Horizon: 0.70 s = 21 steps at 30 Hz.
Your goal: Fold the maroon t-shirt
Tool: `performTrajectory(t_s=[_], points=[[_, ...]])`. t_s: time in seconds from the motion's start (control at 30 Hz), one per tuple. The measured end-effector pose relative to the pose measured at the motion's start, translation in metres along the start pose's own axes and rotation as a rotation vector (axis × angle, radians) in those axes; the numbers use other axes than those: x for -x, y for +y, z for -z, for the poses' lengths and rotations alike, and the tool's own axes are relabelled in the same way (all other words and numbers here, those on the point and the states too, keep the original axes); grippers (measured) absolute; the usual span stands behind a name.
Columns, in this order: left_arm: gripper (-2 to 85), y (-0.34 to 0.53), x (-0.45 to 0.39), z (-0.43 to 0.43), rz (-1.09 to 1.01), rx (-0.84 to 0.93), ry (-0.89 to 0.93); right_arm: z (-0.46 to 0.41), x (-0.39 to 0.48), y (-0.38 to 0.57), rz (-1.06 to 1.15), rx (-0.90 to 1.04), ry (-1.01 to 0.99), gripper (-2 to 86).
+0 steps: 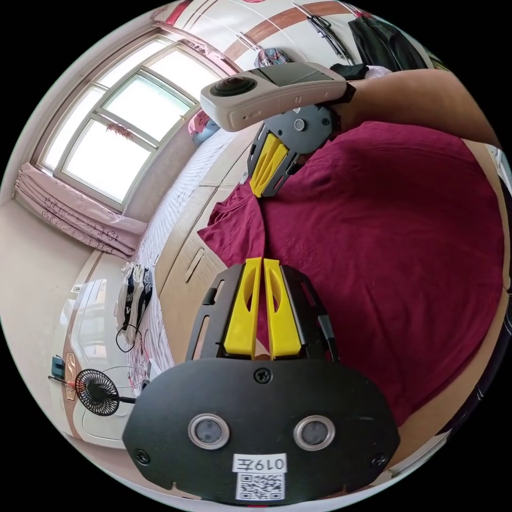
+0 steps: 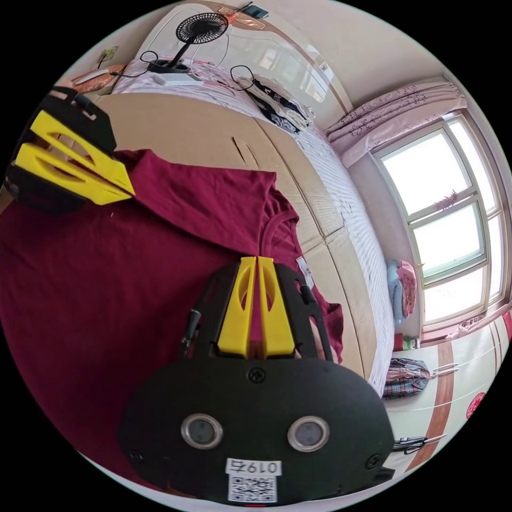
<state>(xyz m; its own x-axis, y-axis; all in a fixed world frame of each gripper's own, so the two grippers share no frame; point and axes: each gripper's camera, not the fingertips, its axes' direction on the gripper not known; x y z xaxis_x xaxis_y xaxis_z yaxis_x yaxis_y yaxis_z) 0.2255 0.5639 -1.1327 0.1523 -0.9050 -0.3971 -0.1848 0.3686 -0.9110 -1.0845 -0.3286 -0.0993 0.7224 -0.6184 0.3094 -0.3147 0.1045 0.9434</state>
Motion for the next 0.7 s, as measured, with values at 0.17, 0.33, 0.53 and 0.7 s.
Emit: performTrajectory(t_s=[0.17, 0.33, 0.53, 0.7], points=[[1.1, 0.008, 0.008, -0.019, -0.044, 0.029, -0.001, 0.004, -0.002, 0.0, 0.041, -0.014, -0.002, -0.7], [1.1, 0.022, 0.031, -0.034, -0.005, 0.012, 0.052, 0.011, 0.003, 0.0, 0.119, -0.026, 0.059, 1.6], [0.8, 0.041, 0.057, -0.048, 0.017, -0.019, 0.103, 0.021, 0.009, 0.006, 0.251, -0.035, 0.167, 5.0], [0.7, 0.062, 0.088, -0.046, 0.068, -0.083, 0.093, 0.037, 0.003, 0.015, 0.288, -0.052, 0.191, 4.6]])
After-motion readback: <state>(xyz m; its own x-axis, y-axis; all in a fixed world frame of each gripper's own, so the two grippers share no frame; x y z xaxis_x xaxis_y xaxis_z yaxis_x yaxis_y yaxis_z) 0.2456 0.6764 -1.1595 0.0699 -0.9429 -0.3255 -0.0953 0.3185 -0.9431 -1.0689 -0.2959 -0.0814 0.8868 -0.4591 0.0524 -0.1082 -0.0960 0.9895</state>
